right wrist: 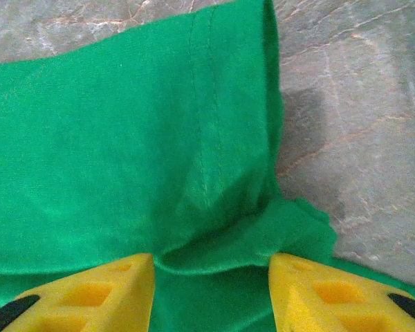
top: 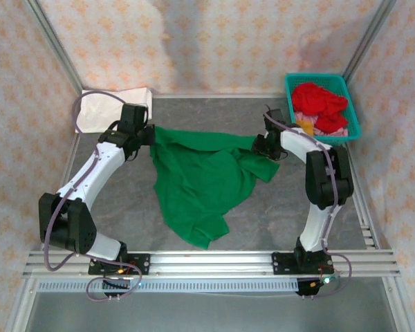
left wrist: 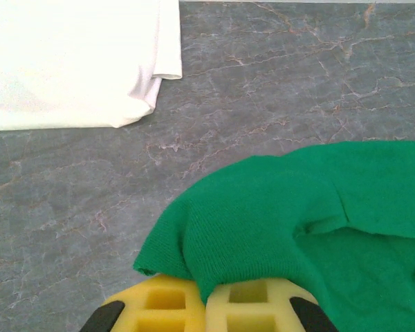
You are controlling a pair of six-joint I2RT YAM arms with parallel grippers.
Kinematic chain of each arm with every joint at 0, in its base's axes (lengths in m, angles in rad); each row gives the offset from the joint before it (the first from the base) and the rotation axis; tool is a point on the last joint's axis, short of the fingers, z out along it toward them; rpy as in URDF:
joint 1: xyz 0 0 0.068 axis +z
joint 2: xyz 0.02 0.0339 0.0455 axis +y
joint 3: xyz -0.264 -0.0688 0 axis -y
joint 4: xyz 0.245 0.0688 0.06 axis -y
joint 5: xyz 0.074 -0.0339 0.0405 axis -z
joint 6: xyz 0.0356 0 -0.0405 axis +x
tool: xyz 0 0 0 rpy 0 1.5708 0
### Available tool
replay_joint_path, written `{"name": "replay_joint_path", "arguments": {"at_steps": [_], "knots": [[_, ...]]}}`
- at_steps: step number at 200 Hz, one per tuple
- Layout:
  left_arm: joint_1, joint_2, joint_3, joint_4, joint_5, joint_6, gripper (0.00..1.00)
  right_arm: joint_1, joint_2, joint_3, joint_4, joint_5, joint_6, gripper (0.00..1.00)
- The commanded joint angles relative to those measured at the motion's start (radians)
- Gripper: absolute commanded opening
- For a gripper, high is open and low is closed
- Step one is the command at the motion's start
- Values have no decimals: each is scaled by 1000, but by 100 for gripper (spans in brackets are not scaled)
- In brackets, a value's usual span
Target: Fold and stack the t-shirts
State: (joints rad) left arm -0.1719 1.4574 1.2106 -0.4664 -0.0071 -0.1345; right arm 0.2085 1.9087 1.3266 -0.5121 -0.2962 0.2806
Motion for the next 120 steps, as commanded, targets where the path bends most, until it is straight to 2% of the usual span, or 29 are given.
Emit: {"name": "replay_joint_path", "arguments": {"at_steps": [1,46,70,120], "knots": [[5,10,4,5,-11,-17,0,9,26,46,12,26,20,48],[5,23,4,5,-10,-15,0,6,18,60,64,57,60,51],[5,24,4,7,-21,-11,0,5,86,139,16,63,37,50],[5,26,-1,3,-35,-4,0,-8,190,201,40,53,34,43]]}}
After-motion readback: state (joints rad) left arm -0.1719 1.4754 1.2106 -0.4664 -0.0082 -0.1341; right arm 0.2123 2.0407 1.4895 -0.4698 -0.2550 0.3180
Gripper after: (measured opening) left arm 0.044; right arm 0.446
